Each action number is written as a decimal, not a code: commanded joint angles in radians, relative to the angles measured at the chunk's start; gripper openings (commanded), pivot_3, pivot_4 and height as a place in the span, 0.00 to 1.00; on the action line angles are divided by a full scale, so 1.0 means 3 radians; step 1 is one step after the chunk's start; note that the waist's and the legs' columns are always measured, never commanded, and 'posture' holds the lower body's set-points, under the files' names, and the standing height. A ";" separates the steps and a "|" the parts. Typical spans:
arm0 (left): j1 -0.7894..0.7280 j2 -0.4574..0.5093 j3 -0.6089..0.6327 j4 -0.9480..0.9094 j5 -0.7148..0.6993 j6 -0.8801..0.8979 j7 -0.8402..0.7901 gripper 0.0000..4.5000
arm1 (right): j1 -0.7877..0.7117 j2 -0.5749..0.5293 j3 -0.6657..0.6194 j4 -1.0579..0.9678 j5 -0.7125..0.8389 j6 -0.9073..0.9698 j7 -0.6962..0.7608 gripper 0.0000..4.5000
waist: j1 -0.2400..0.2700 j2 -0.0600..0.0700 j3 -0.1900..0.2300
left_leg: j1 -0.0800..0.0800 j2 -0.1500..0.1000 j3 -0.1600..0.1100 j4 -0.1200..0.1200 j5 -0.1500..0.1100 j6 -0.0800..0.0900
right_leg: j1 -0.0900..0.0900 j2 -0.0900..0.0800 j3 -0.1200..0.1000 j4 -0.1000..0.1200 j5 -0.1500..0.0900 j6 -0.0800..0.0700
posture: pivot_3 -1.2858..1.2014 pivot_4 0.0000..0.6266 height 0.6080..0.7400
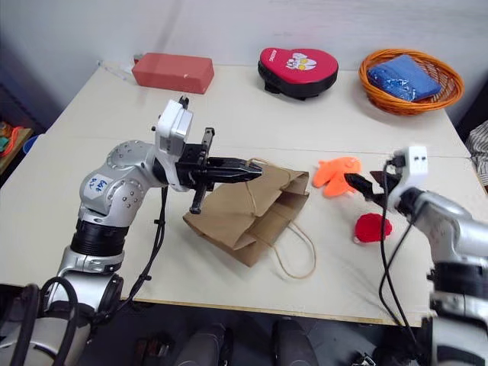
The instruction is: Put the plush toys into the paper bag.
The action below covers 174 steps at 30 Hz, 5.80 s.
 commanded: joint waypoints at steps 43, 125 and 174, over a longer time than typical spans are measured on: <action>-0.0141 -0.0022 0.0193 -0.0048 -0.0161 0.0083 0.0059 0.00 | 0.0407 0.0610 0.0094 -0.2448 0.1451 0.2040 -0.0563 0.04 | -0.0016 0.0002 0.0001 | -0.0006 -0.0003 -0.0007 -0.0002 -0.0002 0.0003 | -0.0001 -0.0003 -0.0002 -0.0008 0.0003 0.0005 | 0.52 0.24 1.00; -0.0043 -0.0137 0.0192 0.0007 -0.0083 -0.0140 0.0052 0.00 | 0.1894 -0.0776 -0.0077 -0.0825 -0.1014 -0.2431 0.1670 0.00 | 0.0081 -0.0001 0.0004 | 0.0039 -0.0003 0.0006 -0.0004 -0.0007 0.0015 | 0.0047 -0.0001 0.0007 -0.0047 0.0010 0.0018 | 0.52 0.24 1.00; -0.0052 0.0000 0.0319 -0.0019 -0.0180 -0.0013 0.0126 0.00 | 0.0226 0.0126 0.1468 -0.1031 -0.0843 -0.1950 0.2151 0.01 | -0.0001 0.0000 0.0005 | -0.0010 -0.0005 -0.0007 0.0010 -0.0008 0.0010 | 0.0004 -0.0005 -0.0005 -0.0040 0.0010 0.0017 | 0.52 0.24 1.00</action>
